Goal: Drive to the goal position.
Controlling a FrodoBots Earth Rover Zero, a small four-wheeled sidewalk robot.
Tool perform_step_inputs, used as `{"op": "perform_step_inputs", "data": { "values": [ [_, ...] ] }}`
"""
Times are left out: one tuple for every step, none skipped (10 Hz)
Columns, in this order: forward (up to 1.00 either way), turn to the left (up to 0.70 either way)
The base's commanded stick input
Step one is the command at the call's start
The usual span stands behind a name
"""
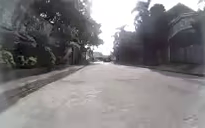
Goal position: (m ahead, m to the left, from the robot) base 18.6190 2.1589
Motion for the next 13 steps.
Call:
{"op": "perform_step_inputs", "data": {
  "values": [
    [1.0,0.0],
    [1.0,0.0],
    [1.0,0.0],
    [1.0,0.0],
    [1.0,0.0],
    [1.0,0.0],
    [1.0,0.02],
    [1.0,0.0],
    [1.0,0.0],
    [1.0,0.0],
    [1.0,0.0],
    [1.0,0.0],
    [1.0,0.0]
  ]
}}
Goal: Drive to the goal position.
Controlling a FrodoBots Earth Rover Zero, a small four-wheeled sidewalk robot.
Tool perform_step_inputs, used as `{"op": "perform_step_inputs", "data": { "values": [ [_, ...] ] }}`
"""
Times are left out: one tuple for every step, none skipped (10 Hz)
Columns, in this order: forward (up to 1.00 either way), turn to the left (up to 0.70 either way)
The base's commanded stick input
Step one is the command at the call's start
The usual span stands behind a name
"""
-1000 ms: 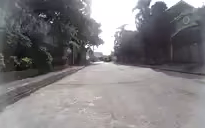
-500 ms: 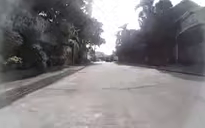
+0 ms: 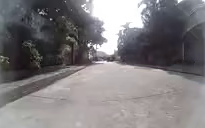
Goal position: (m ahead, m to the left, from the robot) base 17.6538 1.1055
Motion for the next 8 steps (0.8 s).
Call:
{"op": "perform_step_inputs", "data": {
  "values": [
    [1.0,0.06],
    [1.0,0.08],
    [1.0,0.03],
    [1.0,0.02],
    [1.0,0.02],
    [1.0,0.01],
    [1.0,0.0],
    [1.0,0.0]
  ]
}}
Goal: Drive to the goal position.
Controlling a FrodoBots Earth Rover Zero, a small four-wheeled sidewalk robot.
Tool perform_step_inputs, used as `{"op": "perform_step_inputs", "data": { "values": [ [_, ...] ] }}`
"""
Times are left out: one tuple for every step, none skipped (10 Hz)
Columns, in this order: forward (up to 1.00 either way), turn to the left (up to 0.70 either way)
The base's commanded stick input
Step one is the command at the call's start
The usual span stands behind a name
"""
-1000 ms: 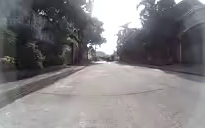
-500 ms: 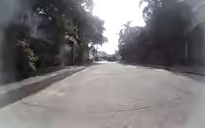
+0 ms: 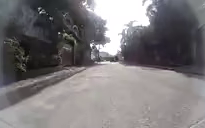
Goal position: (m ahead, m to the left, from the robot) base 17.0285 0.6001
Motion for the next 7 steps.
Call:
{"op": "perform_step_inputs", "data": {
  "values": [
    [1.0,0.0],
    [1.0,0.0],
    [1.0,0.0],
    [1.0,0.0],
    [1.0,0.0],
    [1.0,-0.02],
    [1.0,-0.26]
  ]
}}
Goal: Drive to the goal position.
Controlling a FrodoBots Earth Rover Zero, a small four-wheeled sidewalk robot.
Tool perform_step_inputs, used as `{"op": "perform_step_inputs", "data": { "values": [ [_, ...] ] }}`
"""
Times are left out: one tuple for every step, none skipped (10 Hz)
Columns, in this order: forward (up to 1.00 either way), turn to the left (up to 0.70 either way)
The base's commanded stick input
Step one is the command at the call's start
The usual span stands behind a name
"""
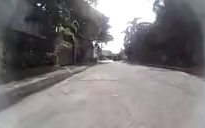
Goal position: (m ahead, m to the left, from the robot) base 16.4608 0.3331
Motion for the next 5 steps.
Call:
{"op": "perform_step_inputs", "data": {
  "values": [
    [1.0,-0.4],
    [1.0,-0.4],
    [1.0,-0.4],
    [1.0,-0.4],
    [1.0,-0.29]
  ]
}}
